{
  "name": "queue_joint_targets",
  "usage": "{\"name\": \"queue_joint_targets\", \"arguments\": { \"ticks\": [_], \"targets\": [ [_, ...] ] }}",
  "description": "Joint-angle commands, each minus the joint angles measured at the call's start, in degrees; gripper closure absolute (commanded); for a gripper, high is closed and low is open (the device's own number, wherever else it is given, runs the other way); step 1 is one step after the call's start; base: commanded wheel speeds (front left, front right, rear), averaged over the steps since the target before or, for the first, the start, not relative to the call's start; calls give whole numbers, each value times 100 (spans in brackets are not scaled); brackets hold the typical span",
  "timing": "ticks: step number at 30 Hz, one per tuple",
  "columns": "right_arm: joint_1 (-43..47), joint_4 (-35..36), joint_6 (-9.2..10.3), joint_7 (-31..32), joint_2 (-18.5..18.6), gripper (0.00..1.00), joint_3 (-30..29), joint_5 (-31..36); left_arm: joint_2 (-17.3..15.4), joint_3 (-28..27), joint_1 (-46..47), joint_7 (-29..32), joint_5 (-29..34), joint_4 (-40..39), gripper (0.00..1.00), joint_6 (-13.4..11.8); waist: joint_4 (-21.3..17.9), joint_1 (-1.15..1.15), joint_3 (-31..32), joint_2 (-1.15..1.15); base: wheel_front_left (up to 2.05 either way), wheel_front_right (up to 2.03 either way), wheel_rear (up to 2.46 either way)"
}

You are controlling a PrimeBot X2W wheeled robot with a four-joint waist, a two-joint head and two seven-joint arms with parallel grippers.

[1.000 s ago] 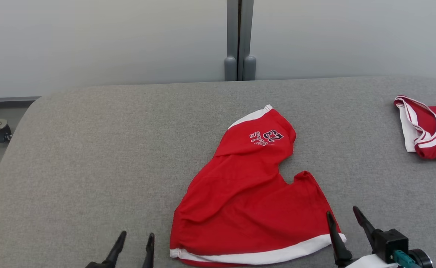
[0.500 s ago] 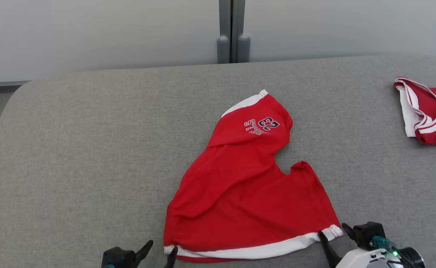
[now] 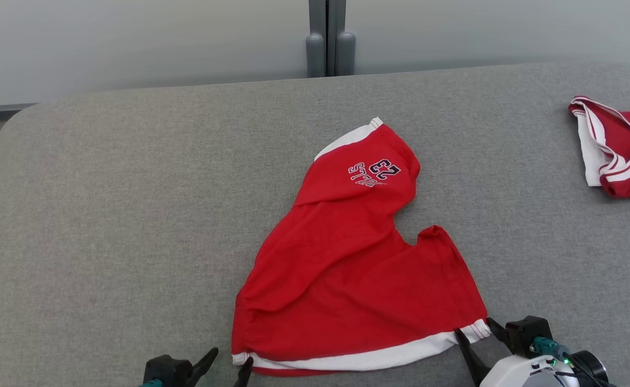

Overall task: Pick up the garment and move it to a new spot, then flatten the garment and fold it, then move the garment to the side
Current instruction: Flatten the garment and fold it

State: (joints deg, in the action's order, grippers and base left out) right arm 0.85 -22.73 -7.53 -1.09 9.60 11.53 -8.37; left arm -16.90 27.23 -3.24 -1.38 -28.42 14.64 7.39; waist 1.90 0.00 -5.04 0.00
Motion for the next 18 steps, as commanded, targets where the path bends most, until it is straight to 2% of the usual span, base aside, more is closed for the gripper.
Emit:
{"name": "queue_joint_targets", "arguments": {
  "ticks": [1,7,9,10,11,12,13,18],
  "targets": [
    [-59,4,9,-7,27,11,9,-34,-46,16,113,-44,-23,33,0,15,-3,0,-10,0,0,0,0],
    [-123,14,9,27,40,11,24,-48,-99,170,223,-41,-178,147,0,15,-21,0,-101,0,0,0,0],
    [-150,14,9,56,35,16,47,-58,-121,214,278,-97,-227,177,0,15,-34,0,-156,0,0,0,0],
    [-183,-9,9,111,23,54,82,-83,-143,338,354,-117,-283,187,0,15,-50,0,-208,0,0,0,0],
    [-192,-24,9,131,23,63,101,-91,-142,386,378,-123,-317,196,0,15,-53,0,-218,0,0,0,0],
    [-216,-42,9,164,35,97,137,-110,-165,495,430,-107,-405,215,52,15,-64,0,-241,0,0,0,0],
    [-223,-61,9,192,29,100,137,-148,-193,578,460,-70,-466,231,100,15,-71,0,-246,0,0,0,0],
    [-314,220,11,205,-52,100,-51,-734,-417,952,552,51,-989,-36,100,15,-159,0,-221,0,0,0,0]
  ]
}}
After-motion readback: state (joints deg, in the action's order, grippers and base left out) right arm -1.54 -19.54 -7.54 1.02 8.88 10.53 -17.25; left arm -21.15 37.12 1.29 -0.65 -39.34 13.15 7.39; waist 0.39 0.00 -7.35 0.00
